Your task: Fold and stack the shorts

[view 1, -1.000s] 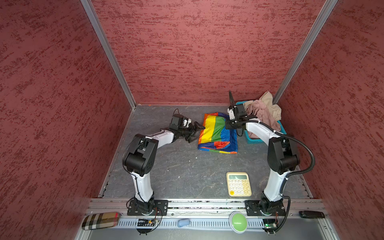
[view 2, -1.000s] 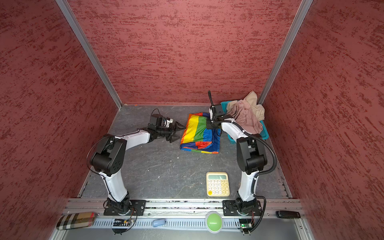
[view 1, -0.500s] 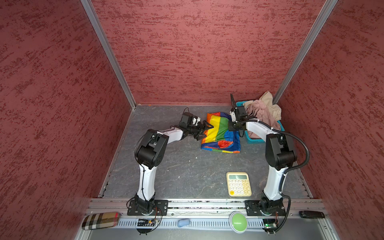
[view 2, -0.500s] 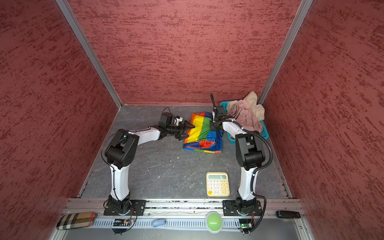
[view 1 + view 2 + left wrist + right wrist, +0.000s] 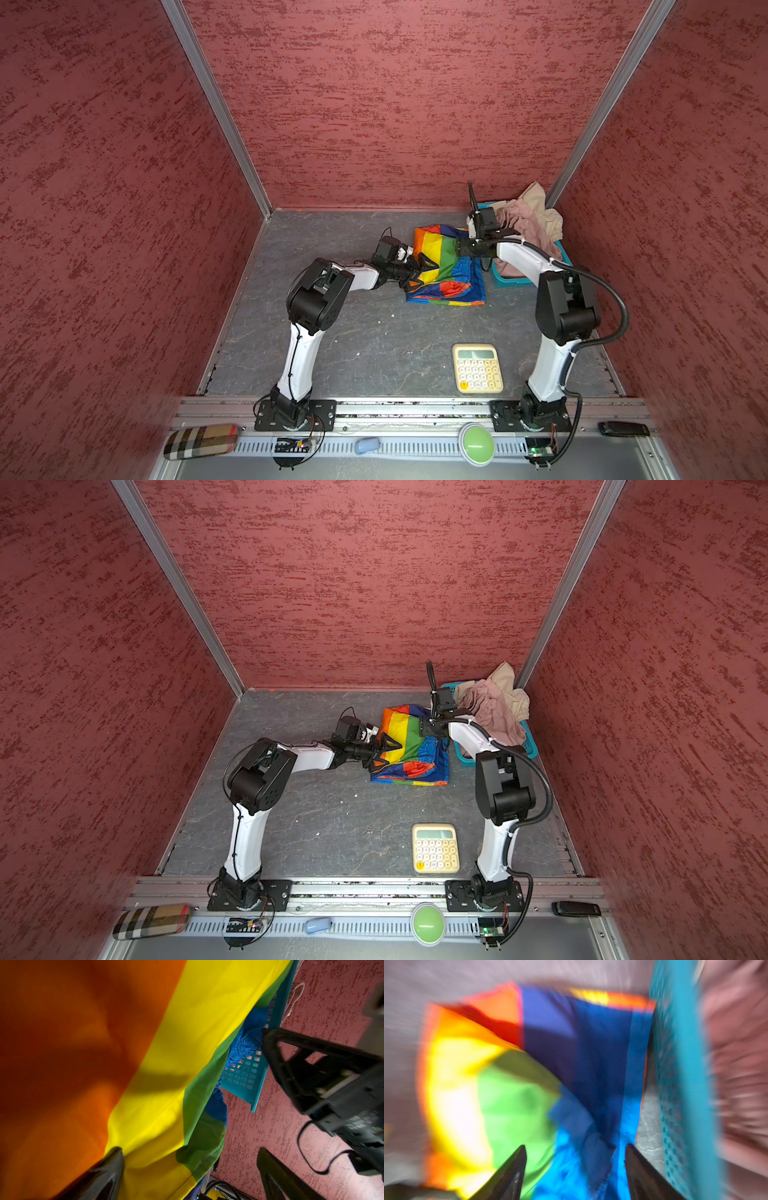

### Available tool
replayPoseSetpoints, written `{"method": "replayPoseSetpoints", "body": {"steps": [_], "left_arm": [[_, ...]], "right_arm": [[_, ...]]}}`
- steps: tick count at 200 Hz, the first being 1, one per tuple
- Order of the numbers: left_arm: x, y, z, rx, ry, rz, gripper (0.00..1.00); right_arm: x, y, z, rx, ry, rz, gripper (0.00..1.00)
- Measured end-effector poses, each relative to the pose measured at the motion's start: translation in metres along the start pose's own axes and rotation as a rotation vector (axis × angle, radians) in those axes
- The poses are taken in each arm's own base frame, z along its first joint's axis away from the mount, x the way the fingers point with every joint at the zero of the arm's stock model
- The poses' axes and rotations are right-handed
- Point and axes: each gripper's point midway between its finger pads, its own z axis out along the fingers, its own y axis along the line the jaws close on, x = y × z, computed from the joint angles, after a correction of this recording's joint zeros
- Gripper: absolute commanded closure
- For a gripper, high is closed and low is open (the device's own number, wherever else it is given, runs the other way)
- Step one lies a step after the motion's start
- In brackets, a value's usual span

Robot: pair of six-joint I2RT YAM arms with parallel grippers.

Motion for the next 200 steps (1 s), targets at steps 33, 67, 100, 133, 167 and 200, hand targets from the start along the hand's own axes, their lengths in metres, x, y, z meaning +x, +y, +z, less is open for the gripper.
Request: {"method": "replayPoseSetpoints", "body": {"steps": [33, 67, 100, 133, 167, 200], "left_arm": [[-0.006, -0.008, -0.012, 0.009, -0.024, -0.004, 0.01], [-0.046, -0.055, -0.075, 0.074, -0.151, 0.034, 0.01], [-0.099, -0.103, -0.123, 0.156, -0.276, 0.107, 0.01], [-0.095, -0.104, -0.117, 0.162, -0.255, 0.094, 0.00], [-0.088, -0.095, -0.088, 0.145, -0.194, 0.079, 0.01], [-0.096, -0.102, -0.039, 0.162, -0.133, 0.112, 0.01]], "right_arm": [[-0.026, 0.039, -0.065, -0.197, -0.157, 0.061, 0.01], [-0.001, 0.065, -0.080, -0.387, -0.174, 0.130, 0.01], [0.059, 0.095, -0.050, -0.511, -0.035, 0.164, 0.01], [0.096, 0.125, -0.025, -0.605, 0.057, 0.173, 0.01], [0.135, 0.113, -0.009, -0.593, 0.122, 0.216, 0.01], [0.155, 0.107, -0.003, -0.602, 0.133, 0.235, 0.01]]}}
